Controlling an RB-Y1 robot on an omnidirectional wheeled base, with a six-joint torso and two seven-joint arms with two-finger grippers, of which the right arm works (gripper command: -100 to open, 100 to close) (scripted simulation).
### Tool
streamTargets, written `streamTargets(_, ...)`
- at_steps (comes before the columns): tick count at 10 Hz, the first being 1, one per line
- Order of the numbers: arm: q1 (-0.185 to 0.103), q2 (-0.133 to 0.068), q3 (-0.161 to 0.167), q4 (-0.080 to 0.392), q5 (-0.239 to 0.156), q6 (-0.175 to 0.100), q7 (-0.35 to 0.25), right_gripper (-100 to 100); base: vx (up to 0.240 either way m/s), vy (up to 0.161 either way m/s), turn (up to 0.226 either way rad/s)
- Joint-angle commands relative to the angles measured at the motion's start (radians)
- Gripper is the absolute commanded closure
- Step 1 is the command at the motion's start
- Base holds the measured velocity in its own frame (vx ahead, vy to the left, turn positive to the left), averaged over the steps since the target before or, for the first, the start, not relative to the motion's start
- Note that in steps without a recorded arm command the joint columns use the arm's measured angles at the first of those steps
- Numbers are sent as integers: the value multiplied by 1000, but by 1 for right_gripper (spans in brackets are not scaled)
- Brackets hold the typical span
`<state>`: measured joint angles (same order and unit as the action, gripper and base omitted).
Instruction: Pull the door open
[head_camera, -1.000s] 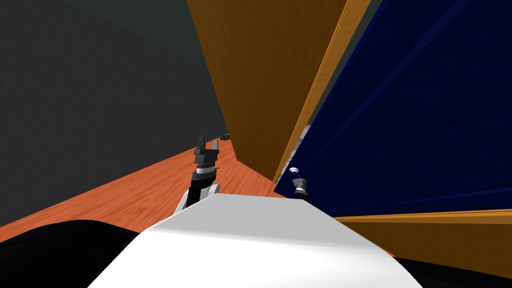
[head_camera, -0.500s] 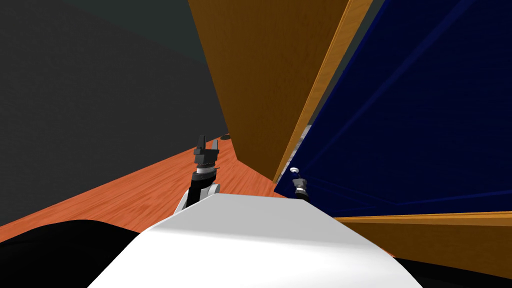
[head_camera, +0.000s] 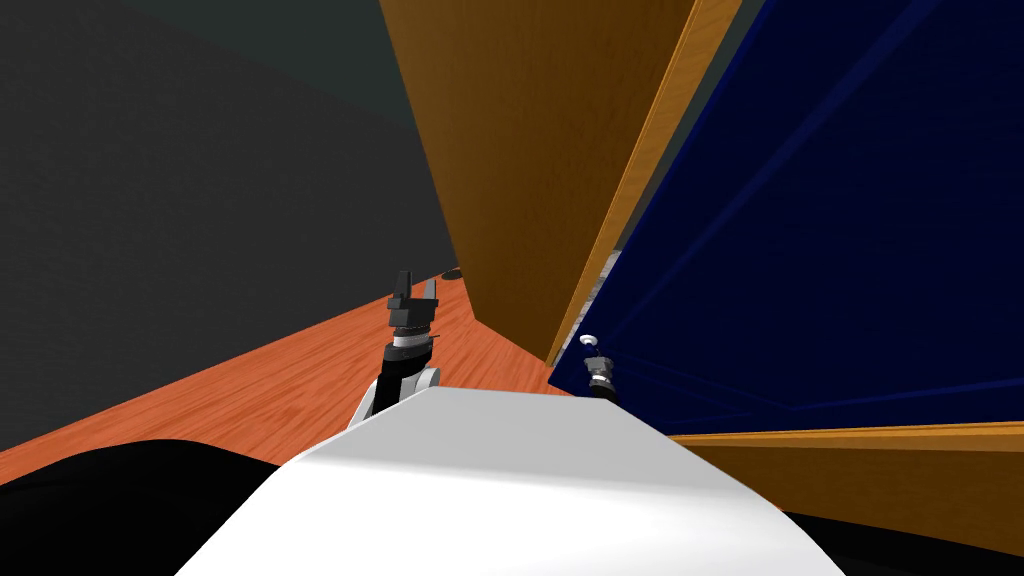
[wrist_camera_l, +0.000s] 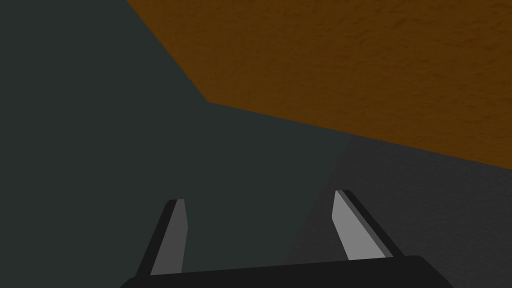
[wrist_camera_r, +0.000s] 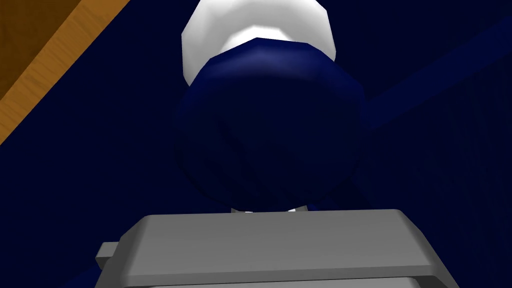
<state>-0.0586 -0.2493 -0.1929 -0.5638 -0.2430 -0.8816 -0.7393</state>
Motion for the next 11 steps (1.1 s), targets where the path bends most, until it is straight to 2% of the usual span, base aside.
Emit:
streamTargets(1,-18,6,7,-15,-11,-11,-42,100,-47,-12,69)
streamTargets(5,-18,6,7,-15,-11,-11,-42,100,-18,-4,16)
streamTargets(6,-21,8,7,-15,-23,-7,-83,100,-29,-11,88)
streamTargets(11,-21,8,7,-15,-23,-7,-83,100,-14,-4,11)
